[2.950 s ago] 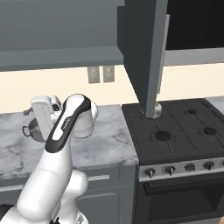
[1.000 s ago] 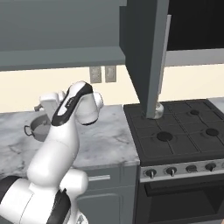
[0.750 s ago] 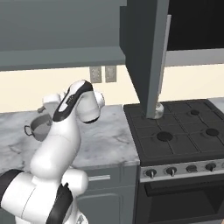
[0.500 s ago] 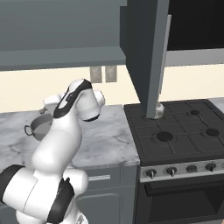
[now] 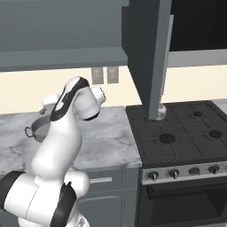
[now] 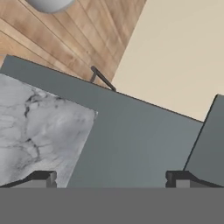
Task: Pick the kettle from the cabinet and place it on a stove burner. Then pick the pot from the counter and place it on another stove burner. Finally, turn both burners on.
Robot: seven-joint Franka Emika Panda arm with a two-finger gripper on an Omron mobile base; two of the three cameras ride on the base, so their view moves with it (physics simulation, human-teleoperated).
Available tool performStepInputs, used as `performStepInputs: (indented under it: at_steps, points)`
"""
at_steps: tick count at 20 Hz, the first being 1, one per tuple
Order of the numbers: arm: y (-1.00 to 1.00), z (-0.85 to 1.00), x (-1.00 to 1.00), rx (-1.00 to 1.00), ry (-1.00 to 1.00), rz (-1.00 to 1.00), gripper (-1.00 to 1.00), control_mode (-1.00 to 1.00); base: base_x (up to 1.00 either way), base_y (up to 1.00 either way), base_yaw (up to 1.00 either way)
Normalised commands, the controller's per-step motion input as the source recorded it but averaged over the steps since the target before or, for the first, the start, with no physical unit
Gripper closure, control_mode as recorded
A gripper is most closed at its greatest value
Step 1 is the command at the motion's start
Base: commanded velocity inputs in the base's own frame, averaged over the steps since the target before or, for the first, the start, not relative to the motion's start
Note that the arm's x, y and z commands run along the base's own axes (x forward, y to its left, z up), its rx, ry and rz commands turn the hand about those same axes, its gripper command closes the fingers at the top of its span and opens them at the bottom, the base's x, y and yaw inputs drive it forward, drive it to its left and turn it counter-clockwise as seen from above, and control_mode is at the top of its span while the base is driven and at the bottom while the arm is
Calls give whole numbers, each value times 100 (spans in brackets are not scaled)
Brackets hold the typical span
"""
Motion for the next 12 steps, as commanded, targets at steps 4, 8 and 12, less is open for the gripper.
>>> performStepInputs:
  at_steps: [4, 8, 12]
  points:
    - [0, -9, 14, 0, -16, 0, -100, -100, 0, 0, 0]
    - [0, -15, 19, 0, -13, -1, -100, -100, 0, 0, 0]
    - [0, -18, 41, 0, -8, -2, -100, -100, 0, 0, 0]
